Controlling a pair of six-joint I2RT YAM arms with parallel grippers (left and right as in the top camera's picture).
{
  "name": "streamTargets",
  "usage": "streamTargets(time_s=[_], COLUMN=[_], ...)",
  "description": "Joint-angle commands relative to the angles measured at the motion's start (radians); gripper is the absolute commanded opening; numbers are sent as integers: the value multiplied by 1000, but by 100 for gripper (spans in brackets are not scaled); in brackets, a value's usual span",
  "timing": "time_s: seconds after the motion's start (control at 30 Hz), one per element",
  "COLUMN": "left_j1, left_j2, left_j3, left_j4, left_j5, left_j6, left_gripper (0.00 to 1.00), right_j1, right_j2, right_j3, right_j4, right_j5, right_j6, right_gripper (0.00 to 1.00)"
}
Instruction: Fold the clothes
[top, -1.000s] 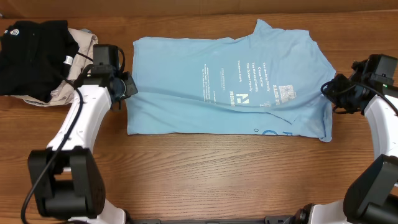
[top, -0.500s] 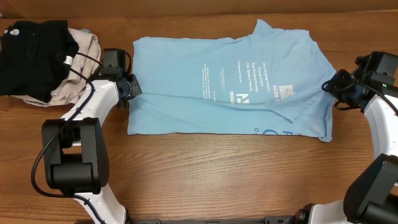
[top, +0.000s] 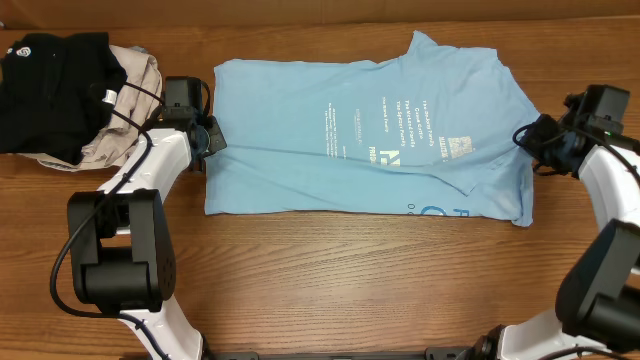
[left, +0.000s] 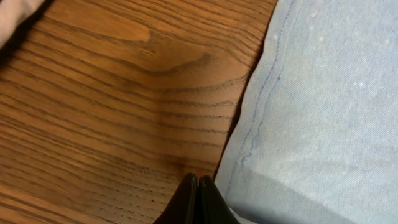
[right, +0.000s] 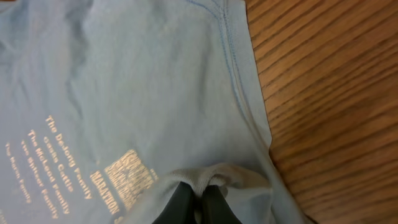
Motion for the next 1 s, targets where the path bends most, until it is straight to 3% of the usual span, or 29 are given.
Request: streamTargets(time_s=[0.0, 0.37, 0.47, 0.53, 0.57, 0.63, 0.7, 0.73, 0.87, 0.97], left_j1=[6, 6, 8, 13, 18, 25, 33, 36, 39, 39], left_j2=[9, 9, 9, 9, 8, 2, -9, -16, -37, -40], left_j3=[-2, -2, -2, 5, 19, 63, 130, 174, 397, 576], left_j4=[11, 34, 41, 43, 32, -26, -109, -161, -416, -643], left_j5=[-39, -39, -44, -46, -45, -45, -42, -43, 9, 75], left_j6=[-10, -10, -8, 14, 29, 33, 50, 63, 142, 148], left_gripper=[5, 14, 28, 40, 48, 65, 84, 100, 100, 100], right_j1=[-2, -2, -2, -2, -2, -7, -12, -14, -14, -12], right_j2=[28, 37, 37, 36, 36, 25, 6, -10, -99, -178], right_j3=[1, 1, 2, 10, 24, 69, 125, 162, 305, 379], right_j4=[27, 112, 127, 119, 96, 23, -63, -116, -321, -476], right_j5=[12, 4, -4, -19, -27, -44, -48, -48, -48, -54], right_j6=[-2, -3, -2, -3, -3, -3, -2, -2, -2, 6], right_gripper=[5, 13, 16, 30, 47, 66, 71, 73, 80, 93])
